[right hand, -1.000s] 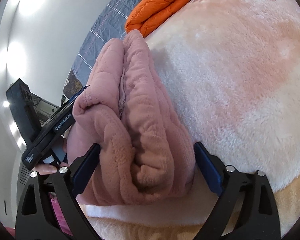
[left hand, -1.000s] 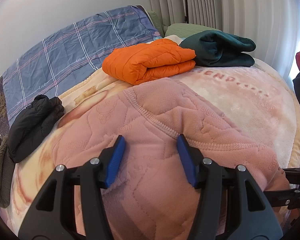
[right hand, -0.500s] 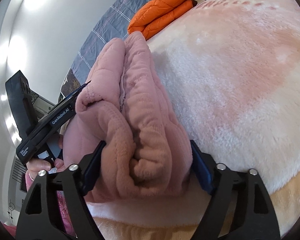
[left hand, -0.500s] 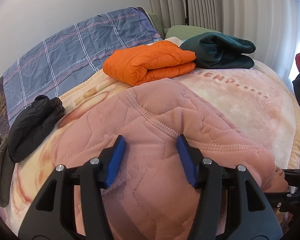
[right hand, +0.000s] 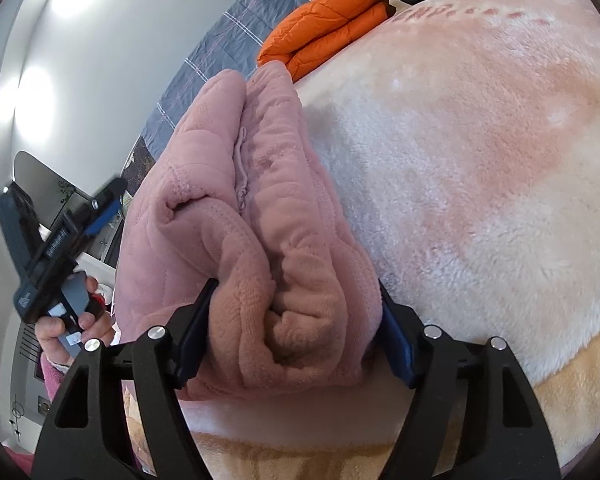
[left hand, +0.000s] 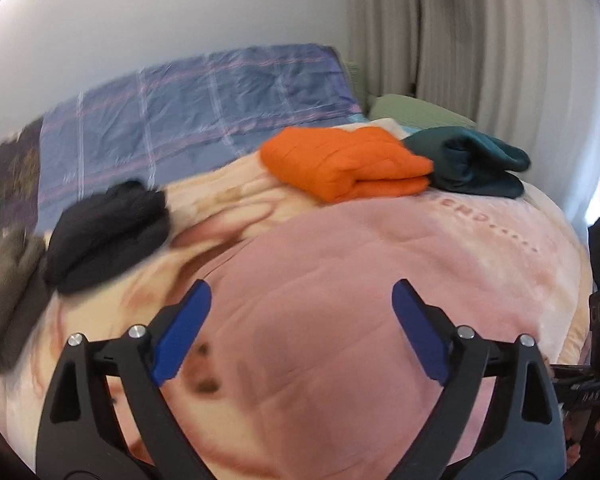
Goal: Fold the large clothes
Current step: 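Lift the pink bundle with both grippers and carry it beside the orange jacket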
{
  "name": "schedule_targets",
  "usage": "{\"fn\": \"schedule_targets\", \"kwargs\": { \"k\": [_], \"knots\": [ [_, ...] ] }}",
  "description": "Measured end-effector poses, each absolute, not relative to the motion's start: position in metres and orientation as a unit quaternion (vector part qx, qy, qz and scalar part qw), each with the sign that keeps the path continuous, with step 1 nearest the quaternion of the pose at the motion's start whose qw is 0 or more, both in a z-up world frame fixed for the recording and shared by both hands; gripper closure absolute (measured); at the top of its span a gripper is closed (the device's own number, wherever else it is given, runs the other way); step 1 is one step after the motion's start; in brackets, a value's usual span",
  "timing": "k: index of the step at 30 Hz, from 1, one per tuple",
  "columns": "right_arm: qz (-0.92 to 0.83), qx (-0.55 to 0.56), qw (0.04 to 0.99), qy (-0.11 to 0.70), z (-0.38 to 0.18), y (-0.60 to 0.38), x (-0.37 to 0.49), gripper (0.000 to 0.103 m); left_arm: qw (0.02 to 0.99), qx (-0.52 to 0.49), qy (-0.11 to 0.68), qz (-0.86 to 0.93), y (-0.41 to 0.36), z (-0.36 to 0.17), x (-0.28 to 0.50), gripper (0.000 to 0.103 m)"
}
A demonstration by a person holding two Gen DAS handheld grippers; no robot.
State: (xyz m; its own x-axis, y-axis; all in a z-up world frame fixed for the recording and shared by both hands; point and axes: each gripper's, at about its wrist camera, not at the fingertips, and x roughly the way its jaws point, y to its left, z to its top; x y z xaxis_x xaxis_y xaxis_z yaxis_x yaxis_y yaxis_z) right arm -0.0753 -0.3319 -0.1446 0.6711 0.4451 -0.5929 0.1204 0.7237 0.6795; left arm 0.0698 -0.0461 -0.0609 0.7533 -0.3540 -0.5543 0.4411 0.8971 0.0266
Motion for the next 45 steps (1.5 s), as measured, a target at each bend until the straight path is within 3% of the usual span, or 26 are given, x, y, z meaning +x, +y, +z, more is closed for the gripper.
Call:
{"fn": "schedule_targets", "kwargs": {
  "k": [6, 12, 18, 21, 25, 28, 32, 36, 45],
  "knots": [
    [0.097, 0.355, 0.842, 0.394, -0.145, -0.331, -0.075, 0.029, 0.895, -0.079, 0.356, -0.255, -0.010, -0.095, 0.107, 0.002],
    [0.096, 0.355, 0.842, 0.394, -0.145, -0.330, -0.073, 0.026, 0.821, -0.207, 0.420, -0.327, -0.017, -0.136, 0.144, 0.002],
    [0.097, 0.350, 0.844, 0.396, -0.145, -0.327, -0.069, 0.022, 0.816, -0.214, 0.416, -0.339, -0.029, -0.143, 0.150, 0.002],
    [0.106, 0.350, 0.844, 0.392, -0.144, -0.327, -0.067, 0.030, 0.821, -0.204, 0.406, -0.346, -0.045, -0.141, 0.152, 0.003],
    [0.100, 0.335, 0.858, 0.376, -0.131, -0.325, -0.072, 0.048, 0.851, -0.158, 0.366, -0.342, -0.054, -0.116, 0.138, 0.024],
    [0.098, 0.305, 0.874, 0.367, -0.111, -0.321, -0.072, 0.051, 0.871, -0.125, 0.328, -0.344, -0.068, -0.086, 0.124, 0.031],
    [0.133, 0.290, 0.886, 0.337, -0.081, -0.323, -0.058, 0.052, 0.891, -0.113, 0.282, -0.337, -0.068, -0.041, 0.115, 0.032],
    [0.166, 0.204, 0.918, 0.297, -0.036, -0.304, -0.021, 0.056, 0.913, -0.083, 0.237, -0.321, -0.051, 0.005, 0.124, 0.033],
    [0.184, 0.179, 0.923, 0.286, -0.010, -0.306, 0.154, 0.061, 0.952, -0.031, 0.174, -0.250, -0.029, 0.081, 0.251, 0.036]
  ]
}}
